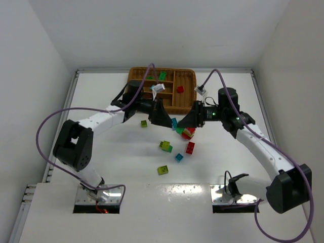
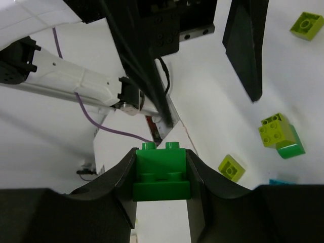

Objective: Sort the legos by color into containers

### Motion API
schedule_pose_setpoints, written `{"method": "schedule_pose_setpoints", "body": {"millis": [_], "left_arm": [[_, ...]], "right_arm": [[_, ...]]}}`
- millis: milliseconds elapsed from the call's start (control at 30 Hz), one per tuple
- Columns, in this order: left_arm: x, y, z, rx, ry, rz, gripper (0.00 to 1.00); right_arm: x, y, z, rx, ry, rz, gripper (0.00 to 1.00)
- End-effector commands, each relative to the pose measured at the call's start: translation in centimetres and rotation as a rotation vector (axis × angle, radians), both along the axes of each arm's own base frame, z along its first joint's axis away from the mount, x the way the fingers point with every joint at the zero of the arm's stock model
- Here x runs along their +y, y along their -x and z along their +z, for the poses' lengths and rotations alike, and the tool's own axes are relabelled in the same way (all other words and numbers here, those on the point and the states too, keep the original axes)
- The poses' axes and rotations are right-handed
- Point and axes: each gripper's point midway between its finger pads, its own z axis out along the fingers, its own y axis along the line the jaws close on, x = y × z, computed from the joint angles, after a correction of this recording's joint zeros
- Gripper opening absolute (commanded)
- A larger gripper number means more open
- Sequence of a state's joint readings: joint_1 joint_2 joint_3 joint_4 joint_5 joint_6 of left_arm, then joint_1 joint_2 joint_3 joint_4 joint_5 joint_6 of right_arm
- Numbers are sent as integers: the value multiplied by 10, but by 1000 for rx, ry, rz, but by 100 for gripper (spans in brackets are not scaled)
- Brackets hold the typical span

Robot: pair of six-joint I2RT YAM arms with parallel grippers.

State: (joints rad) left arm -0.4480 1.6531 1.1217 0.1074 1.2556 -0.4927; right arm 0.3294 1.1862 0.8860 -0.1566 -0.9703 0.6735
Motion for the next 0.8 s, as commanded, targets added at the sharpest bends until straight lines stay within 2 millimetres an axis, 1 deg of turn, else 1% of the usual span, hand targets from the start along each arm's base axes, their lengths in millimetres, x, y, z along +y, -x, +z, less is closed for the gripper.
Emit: {"method": "schedule_pose_setpoints", "body": {"millis": [0, 67, 100, 167, 267, 300, 333, 400, 533, 667, 700, 767], "left_arm": [[-6, 27, 23, -123, 75, -132, 84], [-12, 34, 31, -140, 89, -165, 84], [-12, 34, 31, -140, 89, -165, 84], [-17, 40, 35, -150, 95, -185, 82], [-21, 40, 46, -166, 99, -171, 81], [-23, 43, 51, -173, 102, -169, 80], [-24, 41, 53, -174, 103, -159, 80], [-25, 39, 61, -177, 115, -141, 74], [-27, 37, 69, -156, 124, -127, 66], [-27, 37, 73, -162, 131, -126, 66], [-28, 36, 76, -170, 135, -126, 69], [-27, 37, 79, -168, 136, -135, 70]], "right_arm": [[4, 0, 12, -43, -50, 42, 23], [7, 2, 14, -43, -56, 49, 23], [7, 2, 14, -43, -56, 49, 23], [6, -2, 12, -46, -47, 26, 23], [6, -4, 12, -39, -45, 14, 23], [6, -4, 12, -39, -45, 14, 23], [6, -6, 11, -40, -41, 5, 23], [6, -6, 5, -23, -35, 4, 23], [6, -9, 4, -26, -28, -14, 23], [4, -13, 1, -30, -12, -37, 23], [4, -15, 1, -31, -9, -46, 23], [5, -16, -2, -22, -6, -46, 23]]}}
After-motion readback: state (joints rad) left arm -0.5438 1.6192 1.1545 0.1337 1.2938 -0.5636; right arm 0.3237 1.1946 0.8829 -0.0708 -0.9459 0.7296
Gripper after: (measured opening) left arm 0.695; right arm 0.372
